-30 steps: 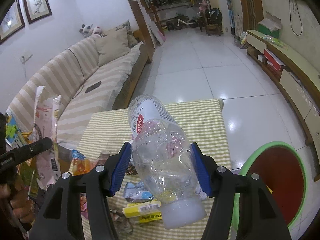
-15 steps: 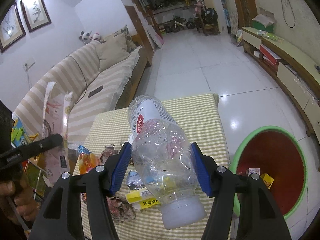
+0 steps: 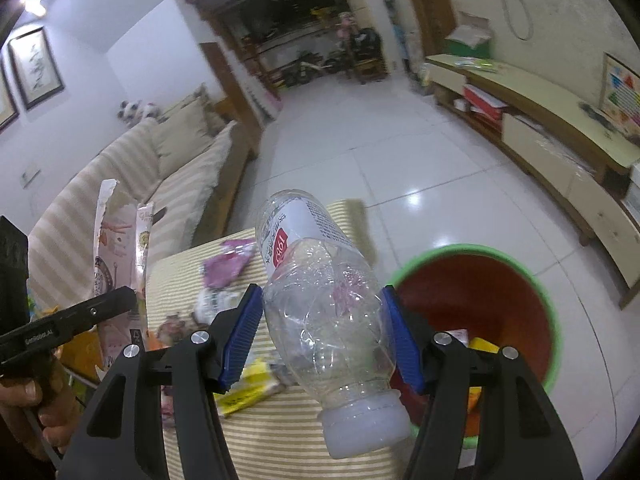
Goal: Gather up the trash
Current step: 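Carry the bag and bottle over the green bucket and open both tools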
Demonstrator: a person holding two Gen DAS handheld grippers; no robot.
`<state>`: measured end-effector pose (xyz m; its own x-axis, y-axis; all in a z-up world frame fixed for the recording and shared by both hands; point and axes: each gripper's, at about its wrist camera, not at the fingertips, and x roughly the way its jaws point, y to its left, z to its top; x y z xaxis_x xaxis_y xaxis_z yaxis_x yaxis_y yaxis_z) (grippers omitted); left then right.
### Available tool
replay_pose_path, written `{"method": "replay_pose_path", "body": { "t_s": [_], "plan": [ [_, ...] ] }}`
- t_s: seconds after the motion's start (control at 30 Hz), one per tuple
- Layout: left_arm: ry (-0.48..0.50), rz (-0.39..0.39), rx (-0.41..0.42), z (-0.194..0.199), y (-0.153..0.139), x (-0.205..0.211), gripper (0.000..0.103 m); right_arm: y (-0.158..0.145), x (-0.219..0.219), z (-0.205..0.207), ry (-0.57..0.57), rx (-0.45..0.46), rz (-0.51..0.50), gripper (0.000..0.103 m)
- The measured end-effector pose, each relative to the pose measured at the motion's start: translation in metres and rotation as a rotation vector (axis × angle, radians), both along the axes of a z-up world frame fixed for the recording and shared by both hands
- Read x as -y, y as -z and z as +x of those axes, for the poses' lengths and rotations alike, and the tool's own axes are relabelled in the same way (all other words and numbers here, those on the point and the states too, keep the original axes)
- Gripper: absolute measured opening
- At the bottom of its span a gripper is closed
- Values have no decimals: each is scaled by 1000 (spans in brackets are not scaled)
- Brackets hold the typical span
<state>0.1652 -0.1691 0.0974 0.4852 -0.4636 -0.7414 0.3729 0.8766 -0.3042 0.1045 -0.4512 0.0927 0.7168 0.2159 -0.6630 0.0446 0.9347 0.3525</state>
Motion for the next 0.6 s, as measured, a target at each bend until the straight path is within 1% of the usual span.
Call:
{"method": "replay_pose_path", "body": {
  "t_s": [0.13, 0.33, 0.43, 0.6],
  "plan": [
    [73, 4, -7, 2, 7, 41, 48, 7, 35, -9, 66, -16, -3, 59],
    [166, 1, -23, 2, 15, 92, 48, 19, 76, -19, 148, -41, -2, 59],
    [205, 5, -28, 3, 19, 112, 48, 27, 94, -24, 183, -52, 4, 59],
    [245, 13, -45, 6, 28, 136, 48, 41, 111, -29, 211, -79, 18, 59]
  ]
}}
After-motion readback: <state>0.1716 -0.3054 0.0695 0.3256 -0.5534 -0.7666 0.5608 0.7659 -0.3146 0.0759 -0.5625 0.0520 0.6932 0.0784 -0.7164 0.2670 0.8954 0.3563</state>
